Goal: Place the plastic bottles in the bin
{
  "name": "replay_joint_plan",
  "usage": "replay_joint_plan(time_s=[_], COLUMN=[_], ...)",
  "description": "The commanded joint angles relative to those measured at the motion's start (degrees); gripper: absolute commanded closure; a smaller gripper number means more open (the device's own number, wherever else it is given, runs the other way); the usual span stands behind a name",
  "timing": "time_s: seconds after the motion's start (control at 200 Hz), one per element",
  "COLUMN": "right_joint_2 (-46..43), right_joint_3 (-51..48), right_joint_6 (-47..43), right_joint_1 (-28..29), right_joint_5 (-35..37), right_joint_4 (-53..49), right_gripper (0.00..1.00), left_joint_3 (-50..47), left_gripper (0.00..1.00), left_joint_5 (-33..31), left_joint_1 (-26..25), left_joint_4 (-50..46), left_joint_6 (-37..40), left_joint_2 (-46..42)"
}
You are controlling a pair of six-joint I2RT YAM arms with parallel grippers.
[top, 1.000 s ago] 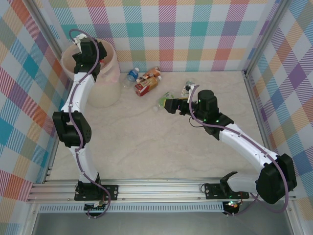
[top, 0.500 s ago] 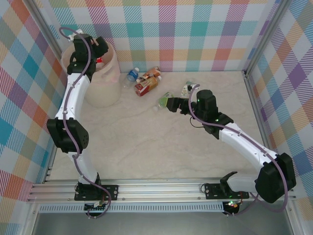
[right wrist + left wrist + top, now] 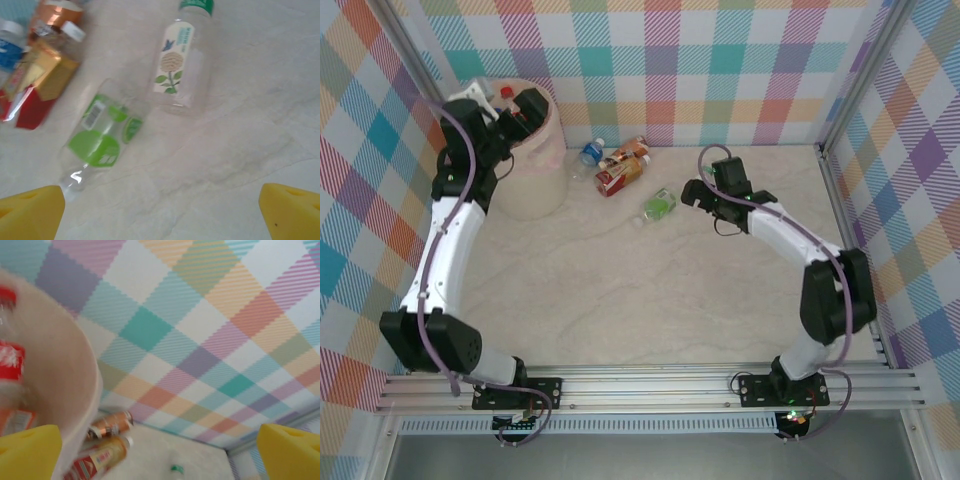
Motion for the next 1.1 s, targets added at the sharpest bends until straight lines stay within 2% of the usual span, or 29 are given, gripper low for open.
replay_joint_plan(time_s=[0.0,0.09,0.215,0.365,0.485,0.605,0.725,0.92,1.095], right_joint_2=[6.56,12.62,20.29,28.94,33.80,36.00,37.16,35.96,33.40], right_joint_3=[7.84,13.56,20.43,30.60,36.46,38.47,38.85,34.55,30.42], right_joint_6=[0.98,1.20,0.43,-1.30,-0.71,-0.39,-0.09,-1.03,-1.96], right_joint_1=[-0.84,-0.87,-0.92,-1.12,-1.21,-1.19,-1.18,-1.35,-1.70], right_joint_5=[2.09,4.06,6.22,6.94,8.98,9.57,10.83,10.98,10.42], right_joint_4=[-4.62,-6.84,-7.99,-12.35,-15.83,-16.53,-16.76,-12.88,-9.44], right_gripper=[0.00,0.02,0.05,0.07,0.10,0.15,0.16,0.27,0.33], left_joint_3=[-10.39,-15.79,-19.12,-22.19,-24.38,-24.87,-23.87,-23.50,-23.42], left_gripper=[0.00,0.00,0.00,0.00,0.00,0.00,0.00,0.00,0.00], left_joint_5=[1.36,1.30,0.10,-4.61,-7.05,-7.03,-5.68,-4.82,-3.32], left_joint_1=[-2.63,-3.74,-4.25,-4.31,-4.31,-4.31,-4.31,-4.38,-4.31], left_joint_4=[6.78,6.67,0.88,-5.51,-7.00,-6.97,-7.06,-6.90,-6.86], left_joint_6=[-6.37,-8.44,-8.00,-5.47,-5.30,-5.18,-4.39,-3.67,-3.16], left_joint_2=[-5.99,-9.44,-12.64,-16.06,-17.64,-17.50,-16.25,-15.24,-14.90])
